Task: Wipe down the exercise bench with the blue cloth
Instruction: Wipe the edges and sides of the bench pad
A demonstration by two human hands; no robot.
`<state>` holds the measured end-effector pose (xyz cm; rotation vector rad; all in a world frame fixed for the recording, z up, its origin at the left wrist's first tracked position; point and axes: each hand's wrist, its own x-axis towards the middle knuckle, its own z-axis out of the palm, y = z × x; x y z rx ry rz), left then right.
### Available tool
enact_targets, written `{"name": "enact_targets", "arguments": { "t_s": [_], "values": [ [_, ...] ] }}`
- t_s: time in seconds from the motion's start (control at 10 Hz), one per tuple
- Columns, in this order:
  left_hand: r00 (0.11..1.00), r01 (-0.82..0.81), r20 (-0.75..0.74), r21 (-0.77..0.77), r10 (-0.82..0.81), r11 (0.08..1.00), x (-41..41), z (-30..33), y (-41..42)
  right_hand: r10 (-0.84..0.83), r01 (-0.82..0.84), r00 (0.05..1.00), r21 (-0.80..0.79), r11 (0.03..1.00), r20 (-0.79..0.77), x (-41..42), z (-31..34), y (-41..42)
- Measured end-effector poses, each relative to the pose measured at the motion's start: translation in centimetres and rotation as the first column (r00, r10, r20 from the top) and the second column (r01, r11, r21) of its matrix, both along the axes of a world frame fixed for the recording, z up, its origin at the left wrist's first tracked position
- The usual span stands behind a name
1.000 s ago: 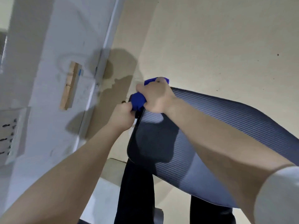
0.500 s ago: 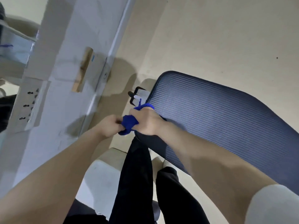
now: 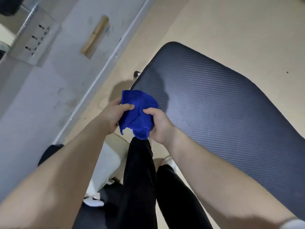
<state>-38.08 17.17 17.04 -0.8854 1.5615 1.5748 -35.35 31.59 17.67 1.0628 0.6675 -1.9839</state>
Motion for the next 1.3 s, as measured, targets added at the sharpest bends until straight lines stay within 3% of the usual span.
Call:
{"name": "enact_targets", "arguments": {
  "t_s": [0.1, 0.2, 0.3, 0.4, 0.5, 0.6, 0.7, 0.8, 0.9, 1.0, 1.1, 1.2, 1.3],
  "values": [
    [0.995, -0.097, 0.018, -0.186, 0.102, 0.978, 1.7, -0.3, -1.4, 0.033, -0.040, 0.989, 0.050, 0.998, 0.141, 2.3, -1.8, -2.8],
    [0.974, -0.174, 0.083, -0.318, 0.210, 0.932, 2.5, -1.5, -3.5, 0.003, 0.000, 0.979, -0.013, 1.000, 0.203, 4.0, -4.0, -5.2],
    [0.947, -0.236, 0.127, -0.349, 0.295, 0.907, 1.6, -3.3, -4.2, -0.156, 0.172, 0.965, -0.059, 0.983, 0.210, 4.4, -5.7, -7.4],
    [0.963, -0.212, 0.096, -0.308, 0.252, 0.928, 1.2, -5.6, -2.5, -0.295, 0.283, 0.941, 0.091, 0.955, 0.168, 4.3, -7.2, -8.0],
    [0.958, -0.276, 0.053, -0.106, 0.283, 0.955, 1.5, -6.7, 0.9, -0.125, 0.096, 0.990, 0.345, 0.934, 0.064, 5.1, -7.0, -4.9],
    [0.939, -0.312, 0.116, -0.112, 0.324, 0.943, 3.0, -7.0, 3.6, -0.016, 0.002, 1.000, 0.534, 0.846, 0.022, 7.2, -5.7, -2.8],
    [0.962, -0.152, 0.215, -0.098, 0.170, 0.984, 3.7, -3.5, 4.2, 0.351, -0.294, 0.934, 0.698, 0.653, 0.065, 7.8, -4.4, -4.4],
    [0.959, -0.205, 0.169, -0.145, 0.228, 0.968, 0.8, -3.9, 1.5, 0.077, -0.085, 0.996, 0.489, 0.868, 0.038, 4.4, -3.8, -7.0],
    [0.938, -0.307, 0.103, -0.206, 0.332, 0.929, -1.8, -5.1, -0.1, -0.183, 0.115, 0.979, 0.500, 0.858, 0.088, 2.7, -5.5, -7.5],
    [0.975, -0.118, 0.176, -0.118, 0.137, 0.986, 0.6, -4.6, 2.9, -0.525, 0.428, 0.821, 0.368, 0.826, 0.223, 5.4, -5.9, -4.3],
    [0.952, -0.108, 0.286, -0.013, 0.107, 0.994, 5.0, -5.0, 5.3, -0.636, 0.548, 0.709, 0.330, 0.769, 0.305, 9.8, -6.3, -0.4],
    [0.928, -0.142, 0.351, 0.026, 0.124, 0.989, 7.3, -6.3, 6.8, -0.675, 0.646, 0.662, 0.208, 0.734, 0.326, 12.1, -5.6, 1.8],
    [0.908, -0.245, 0.361, 0.048, 0.212, 0.968, 5.6, -6.0, 6.2, -0.629, 0.624, 0.738, 0.110, 0.774, 0.245, 10.4, -5.3, 1.0]
  ]
}}
